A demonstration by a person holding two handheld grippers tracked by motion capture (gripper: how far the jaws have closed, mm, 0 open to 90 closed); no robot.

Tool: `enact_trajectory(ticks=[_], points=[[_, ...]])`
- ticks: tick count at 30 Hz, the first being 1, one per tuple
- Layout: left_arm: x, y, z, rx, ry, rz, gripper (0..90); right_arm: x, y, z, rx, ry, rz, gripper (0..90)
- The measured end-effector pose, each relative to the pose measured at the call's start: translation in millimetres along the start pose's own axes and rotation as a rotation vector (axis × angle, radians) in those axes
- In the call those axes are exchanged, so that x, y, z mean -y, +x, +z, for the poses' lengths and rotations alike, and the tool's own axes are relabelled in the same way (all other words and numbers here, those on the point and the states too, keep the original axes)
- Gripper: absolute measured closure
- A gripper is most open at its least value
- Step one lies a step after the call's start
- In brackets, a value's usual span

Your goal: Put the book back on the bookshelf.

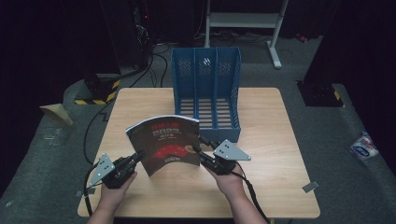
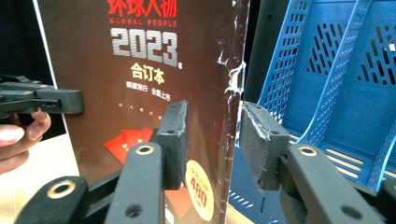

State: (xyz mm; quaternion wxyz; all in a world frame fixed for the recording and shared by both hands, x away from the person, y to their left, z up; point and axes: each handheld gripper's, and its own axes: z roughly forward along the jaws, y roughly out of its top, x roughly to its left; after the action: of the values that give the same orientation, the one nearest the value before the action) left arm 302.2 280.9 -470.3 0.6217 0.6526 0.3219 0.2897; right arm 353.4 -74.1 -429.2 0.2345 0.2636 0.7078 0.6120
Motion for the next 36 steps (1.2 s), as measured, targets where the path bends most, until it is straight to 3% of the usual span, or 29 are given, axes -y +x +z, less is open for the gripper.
enact_trajectory(ticks=[7,8,14,17,19,22,27,30,36], points=[[0.1,1.1,-0.2,0.006,0.000,0.000,86.8,-9.6,-9.5,12.0,-0.018,0.040,0.061,44.6],[0.1,1.2,-0.4,0.005,0.001,0.002,86.8,-12.7,-12.8,15.8,-0.044,0.055,0.085,40.3],[-0.7,1.1,-0.9,0.006,0.011,0.014,86.7,-22.5,-15.4,22.6,-0.080,0.053,0.105,35.1],[-1.9,1.6,-1.0,0.009,0.021,0.002,86.6,-26.1,-14.7,22.6,-0.087,0.038,0.107,35.2],[-2.3,1.9,-1.1,0.009,0.025,-0.003,86.6,-29.2,-15.9,22.5,-0.115,0.029,0.108,34.8],[-3.0,1.2,-1.0,0.002,0.030,0.000,86.5,-31.5,-15.9,23.4,-0.125,0.031,0.115,41.9],[-3.8,0.2,-0.9,-0.008,0.034,0.008,86.4,-29.7,-15.0,25.4,-0.115,0.052,0.109,44.1],[-4.0,0.2,-0.8,-0.013,0.036,0.009,86.1,-28.1,-14.4,24.4,-0.127,0.043,0.073,58.9],[-3.9,3.4,-1.0,-0.029,0.041,-0.010,83.9,-28.7,-12.7,22.1,-0.140,0.034,0.038,73.5]])
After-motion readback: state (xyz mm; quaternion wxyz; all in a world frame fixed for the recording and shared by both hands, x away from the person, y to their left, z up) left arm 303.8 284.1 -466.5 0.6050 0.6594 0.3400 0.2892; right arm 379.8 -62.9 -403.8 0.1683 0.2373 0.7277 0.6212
